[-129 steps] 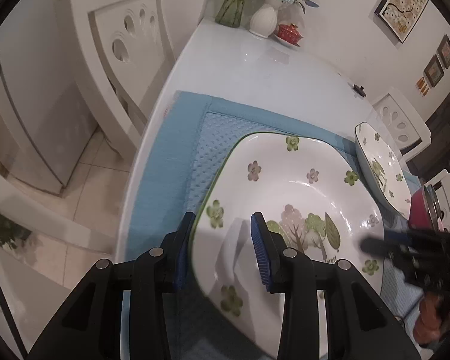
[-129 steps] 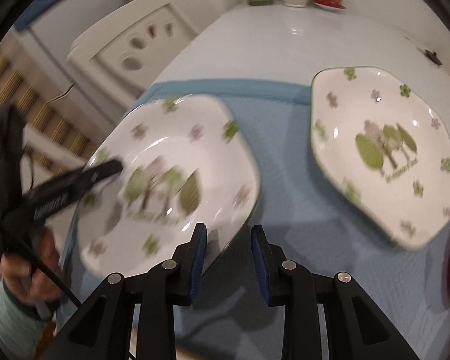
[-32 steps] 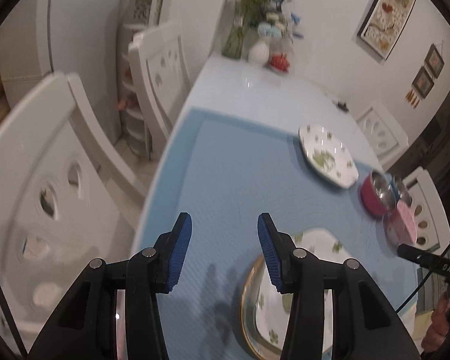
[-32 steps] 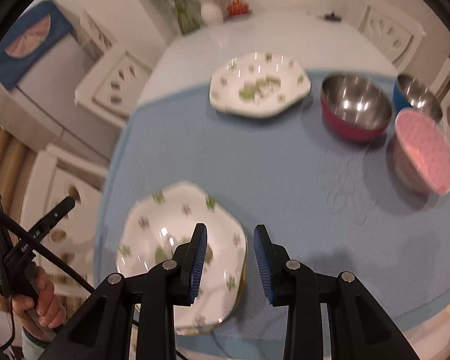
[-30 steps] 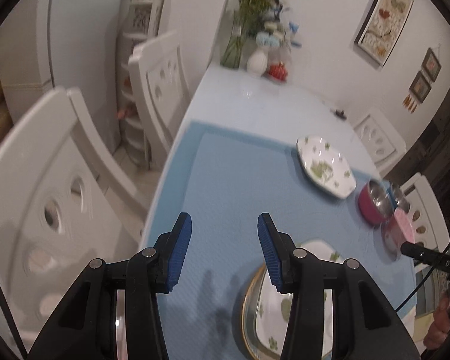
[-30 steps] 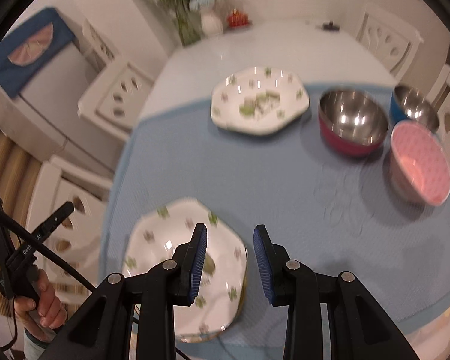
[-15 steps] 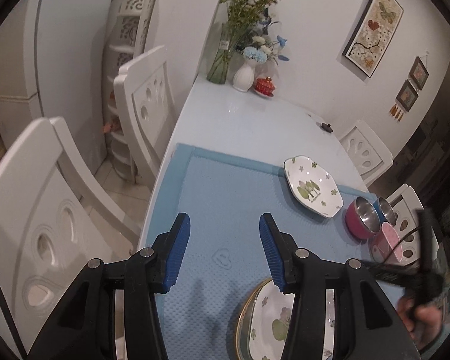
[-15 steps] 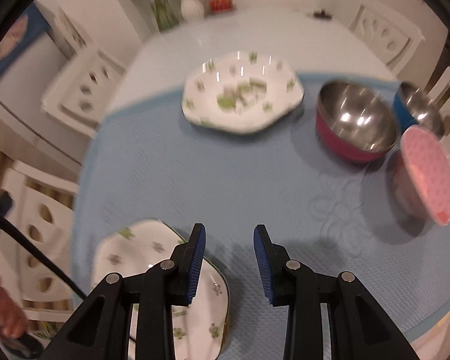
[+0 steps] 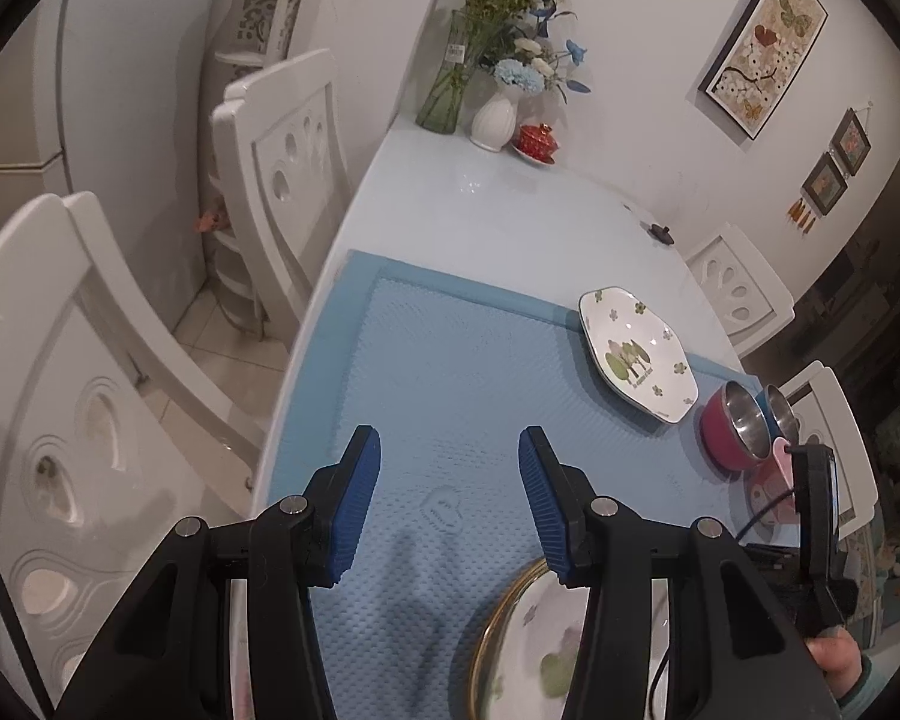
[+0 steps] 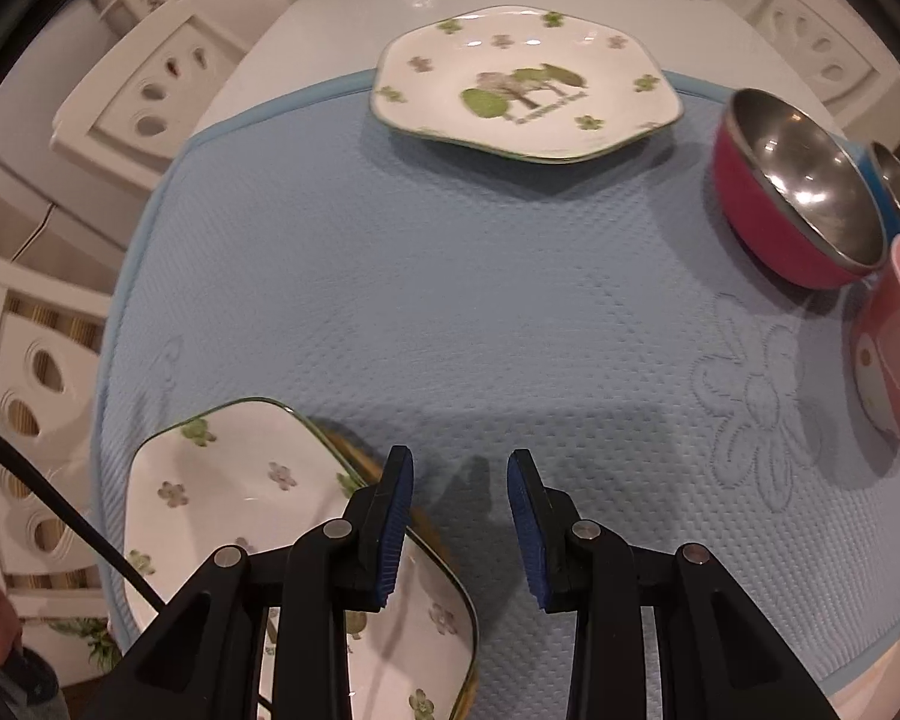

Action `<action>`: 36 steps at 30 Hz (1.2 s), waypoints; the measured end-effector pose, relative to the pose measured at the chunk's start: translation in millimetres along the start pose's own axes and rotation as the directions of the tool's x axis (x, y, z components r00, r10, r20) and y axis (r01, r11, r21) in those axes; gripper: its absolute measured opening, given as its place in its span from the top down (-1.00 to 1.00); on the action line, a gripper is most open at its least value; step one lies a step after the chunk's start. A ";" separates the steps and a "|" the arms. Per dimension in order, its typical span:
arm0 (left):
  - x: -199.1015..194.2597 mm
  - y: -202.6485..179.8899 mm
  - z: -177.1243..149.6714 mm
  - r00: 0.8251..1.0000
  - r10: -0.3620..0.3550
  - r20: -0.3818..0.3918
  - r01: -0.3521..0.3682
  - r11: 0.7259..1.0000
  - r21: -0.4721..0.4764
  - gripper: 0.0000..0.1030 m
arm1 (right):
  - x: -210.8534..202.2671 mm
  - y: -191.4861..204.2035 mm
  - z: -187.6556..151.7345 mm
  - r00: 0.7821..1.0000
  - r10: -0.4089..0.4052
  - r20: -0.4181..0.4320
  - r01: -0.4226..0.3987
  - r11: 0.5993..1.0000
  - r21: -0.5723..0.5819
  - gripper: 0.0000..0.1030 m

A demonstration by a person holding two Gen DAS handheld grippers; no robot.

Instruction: Organize plates and bowls

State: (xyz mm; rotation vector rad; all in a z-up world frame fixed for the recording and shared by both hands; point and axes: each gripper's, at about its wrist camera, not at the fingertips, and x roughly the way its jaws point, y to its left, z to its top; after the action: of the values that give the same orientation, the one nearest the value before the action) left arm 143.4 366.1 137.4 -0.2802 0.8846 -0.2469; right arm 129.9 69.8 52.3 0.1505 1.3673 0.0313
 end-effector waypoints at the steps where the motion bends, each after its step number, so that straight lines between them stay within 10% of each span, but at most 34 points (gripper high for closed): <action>1: 3.8 -1.9 0.9 1.000 -0.004 -0.007 0.004 1.000 0.002 0.11 | 0.7 3.5 0.1 1.000 0.005 -0.005 -0.005 1.000 -0.009 0.38; 9: 45.2 -33.5 18.4 0.995 -0.079 -0.067 0.084 0.993 0.084 0.10 | -13.1 -15.7 19.9 0.993 0.070 0.093 -0.078 0.993 0.084 0.38; 13: 83.3 -61.9 34.7 0.974 -0.175 -0.147 0.195 0.972 0.130 -0.31 | -15.4 -45.4 49.5 0.983 0.110 0.145 -0.140 0.967 0.214 0.38; 26: 206.3 -120.3 63.7 0.936 -0.213 -0.279 0.260 0.954 0.146 -0.28 | -21.1 -90.8 183.7 0.978 -0.017 0.210 -0.046 0.955 0.292 0.22; 33: 252.0 -127.2 67.1 0.911 -0.234 -0.340 0.276 0.958 0.080 -0.03 | 28.2 -115.3 238.7 0.988 -0.143 0.064 0.112 0.930 0.349 0.22; 36: 261.0 -132.3 63.7 0.897 -0.251 -0.363 0.299 0.951 0.080 0.44 | 43.6 -116.5 246.2 0.985 -0.172 0.020 0.157 0.935 0.319 0.22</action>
State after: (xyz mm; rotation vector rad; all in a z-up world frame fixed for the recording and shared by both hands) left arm 340.0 166.3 32.1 -0.2397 1.1747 -0.6341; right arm 371.6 -62.7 43.0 0.3037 1.3258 -0.3333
